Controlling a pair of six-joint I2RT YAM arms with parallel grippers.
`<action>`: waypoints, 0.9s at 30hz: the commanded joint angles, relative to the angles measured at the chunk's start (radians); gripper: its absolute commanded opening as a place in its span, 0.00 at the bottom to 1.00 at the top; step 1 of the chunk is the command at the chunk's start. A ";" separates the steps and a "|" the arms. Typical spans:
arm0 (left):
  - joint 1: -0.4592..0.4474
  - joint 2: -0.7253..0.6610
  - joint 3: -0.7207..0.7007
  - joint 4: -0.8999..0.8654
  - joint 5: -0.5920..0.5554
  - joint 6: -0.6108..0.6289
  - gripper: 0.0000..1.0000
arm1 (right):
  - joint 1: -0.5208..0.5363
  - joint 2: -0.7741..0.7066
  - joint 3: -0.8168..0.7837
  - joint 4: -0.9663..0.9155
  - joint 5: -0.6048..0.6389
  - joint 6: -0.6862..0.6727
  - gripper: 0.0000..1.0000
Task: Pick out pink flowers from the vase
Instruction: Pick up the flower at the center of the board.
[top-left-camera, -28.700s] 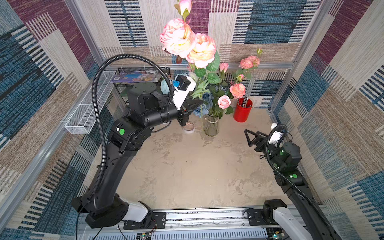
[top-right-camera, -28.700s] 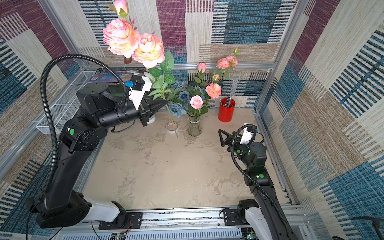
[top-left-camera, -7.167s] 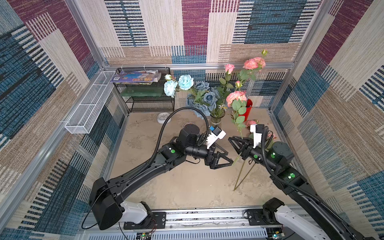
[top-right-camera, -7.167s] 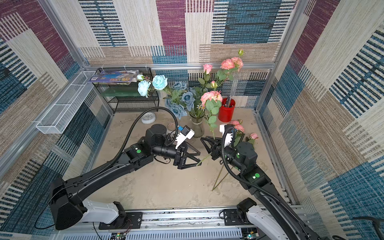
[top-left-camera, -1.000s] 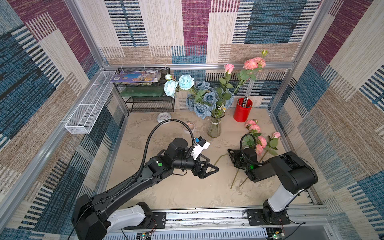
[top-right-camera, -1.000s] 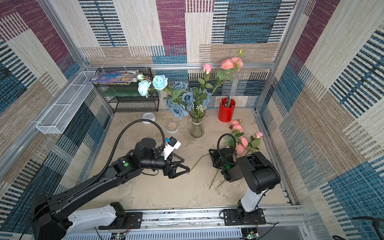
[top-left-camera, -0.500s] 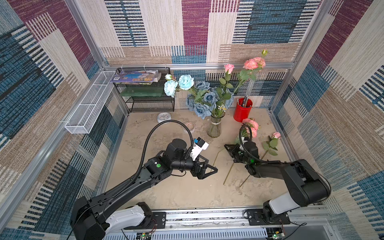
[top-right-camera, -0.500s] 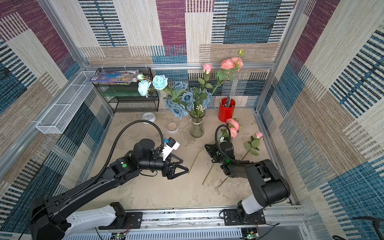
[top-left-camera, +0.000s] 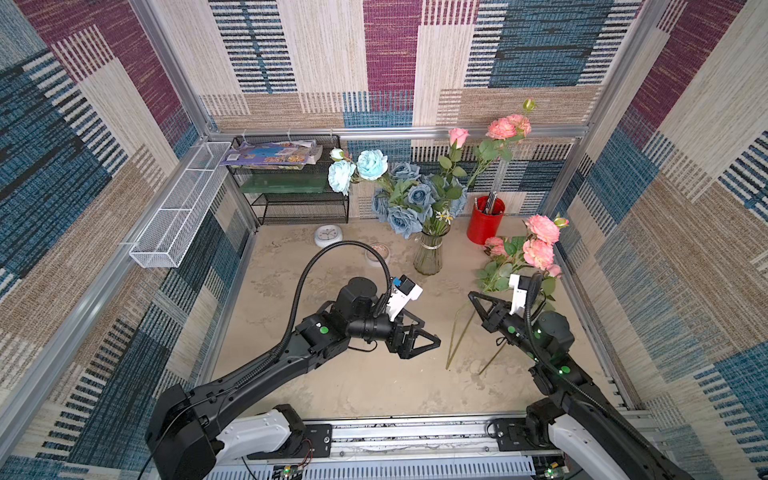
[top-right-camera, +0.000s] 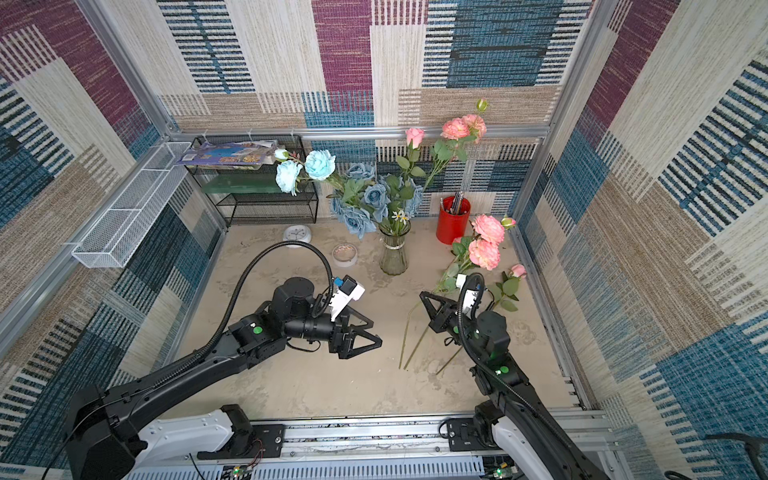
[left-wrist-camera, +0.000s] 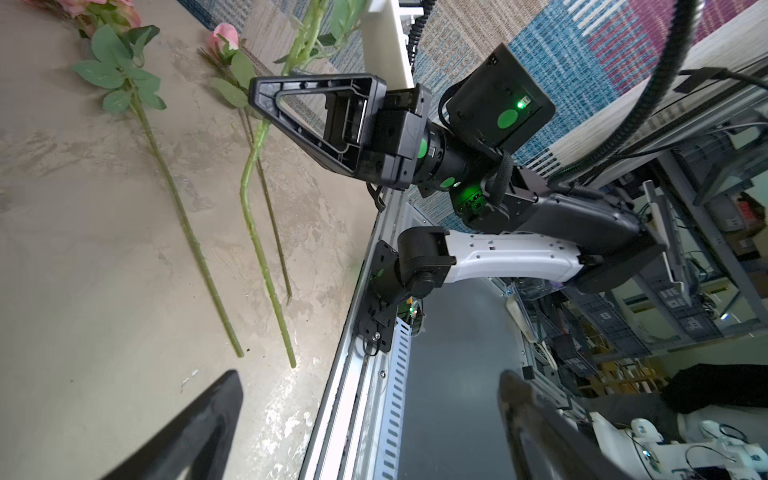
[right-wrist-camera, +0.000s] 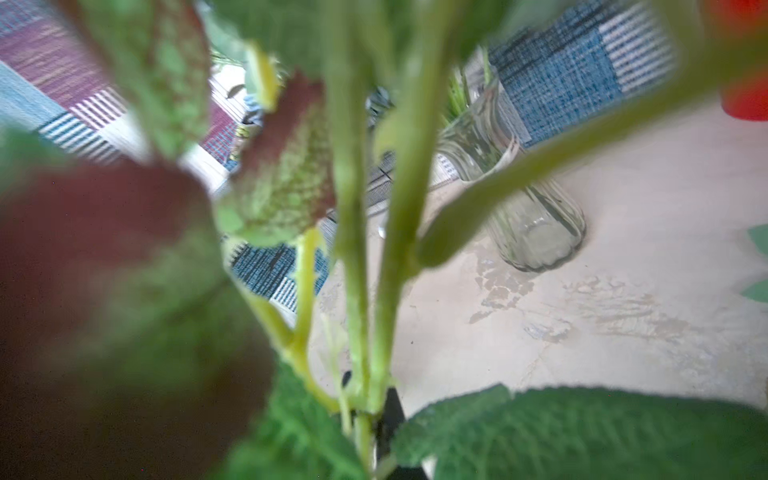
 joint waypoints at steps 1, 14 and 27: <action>-0.011 0.022 0.001 0.112 0.054 -0.037 0.94 | -0.017 -0.031 0.013 0.013 -0.170 0.003 0.02; -0.026 0.111 0.043 0.258 0.073 0.016 0.94 | -0.006 0.060 0.106 0.284 -0.533 0.203 0.00; -0.025 0.174 0.088 0.470 0.281 -0.054 0.62 | 0.024 0.106 0.144 0.402 -0.621 0.310 0.00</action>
